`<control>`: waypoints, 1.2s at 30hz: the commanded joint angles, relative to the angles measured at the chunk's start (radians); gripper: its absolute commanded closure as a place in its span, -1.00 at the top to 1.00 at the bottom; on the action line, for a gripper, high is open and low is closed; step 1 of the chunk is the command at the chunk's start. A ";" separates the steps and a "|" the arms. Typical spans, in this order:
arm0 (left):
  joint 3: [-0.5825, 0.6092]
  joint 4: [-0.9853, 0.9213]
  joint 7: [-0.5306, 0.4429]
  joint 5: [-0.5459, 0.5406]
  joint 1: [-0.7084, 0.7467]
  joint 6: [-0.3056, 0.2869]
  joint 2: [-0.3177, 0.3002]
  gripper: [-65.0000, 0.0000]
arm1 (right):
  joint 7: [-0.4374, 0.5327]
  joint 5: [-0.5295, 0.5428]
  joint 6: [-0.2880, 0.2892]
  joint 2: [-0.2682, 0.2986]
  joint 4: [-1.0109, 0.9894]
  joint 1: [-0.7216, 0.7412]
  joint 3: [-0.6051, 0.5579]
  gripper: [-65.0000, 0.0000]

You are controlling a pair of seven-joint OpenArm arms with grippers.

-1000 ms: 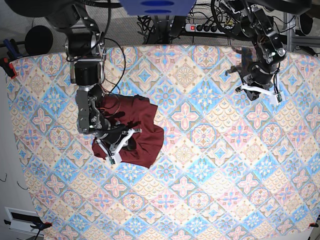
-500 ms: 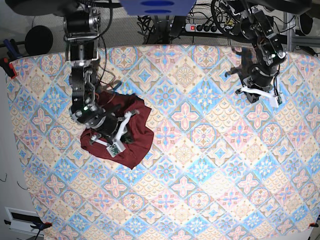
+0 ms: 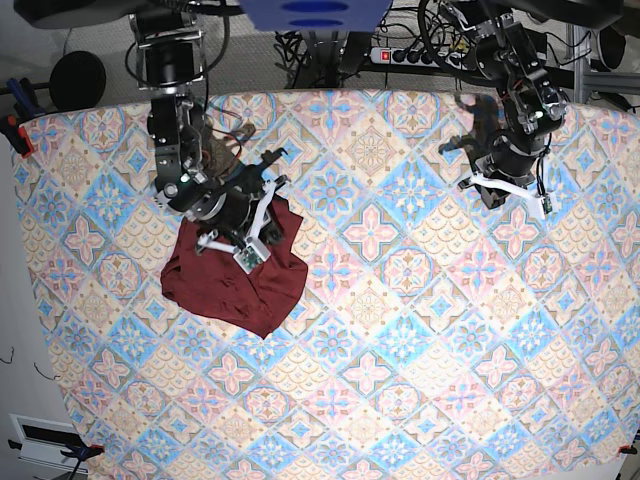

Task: Layout the t-shirt on the table in an organized manner, then fold the t-shirt properly
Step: 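Drag the red shirt bundle with the right gripper toward the table edge, then release the bundle with the right gripper and lift away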

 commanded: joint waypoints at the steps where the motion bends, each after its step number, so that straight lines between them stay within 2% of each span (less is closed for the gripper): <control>1: -0.002 0.015 -0.017 -0.007 -0.008 -0.002 -0.006 -1.00 | 0.019 0.015 -0.001 0.003 -0.020 0.017 0.003 -0.99; 6: -0.002 0.015 -0.017 -0.007 -0.024 -0.002 -0.004 -1.00 | 0.022 0.013 -0.001 0.003 -0.179 0.018 0.011 -0.99; 11: -0.002 0.015 -0.017 -0.007 -0.024 -0.002 -0.004 -1.00 | 0.019 0.013 -0.003 0.010 -0.217 0.018 0.017 -0.99; 15: -0.002 0.015 -0.017 -0.007 -0.025 -0.002 -0.004 -1.00 | 0.013 0.013 -0.003 0.027 -0.219 0.001 0.112 -0.99; 23: 0.029 0.015 -0.017 -0.007 -0.027 -0.002 -0.003 -1.00 | 0.013 0.018 -0.001 0.101 -0.211 -0.012 0.183 -0.99; 32: 0.041 0.015 -0.017 -0.007 -0.027 -0.002 -0.003 -1.00 | 0.011 0.018 0.000 0.104 -0.102 -0.016 0.195 -0.99; 36: 0.041 0.015 -0.017 -0.008 -0.022 -0.002 -0.003 -1.00 | -0.035 0.018 0.000 0.102 -0.016 -0.057 0.193 -0.99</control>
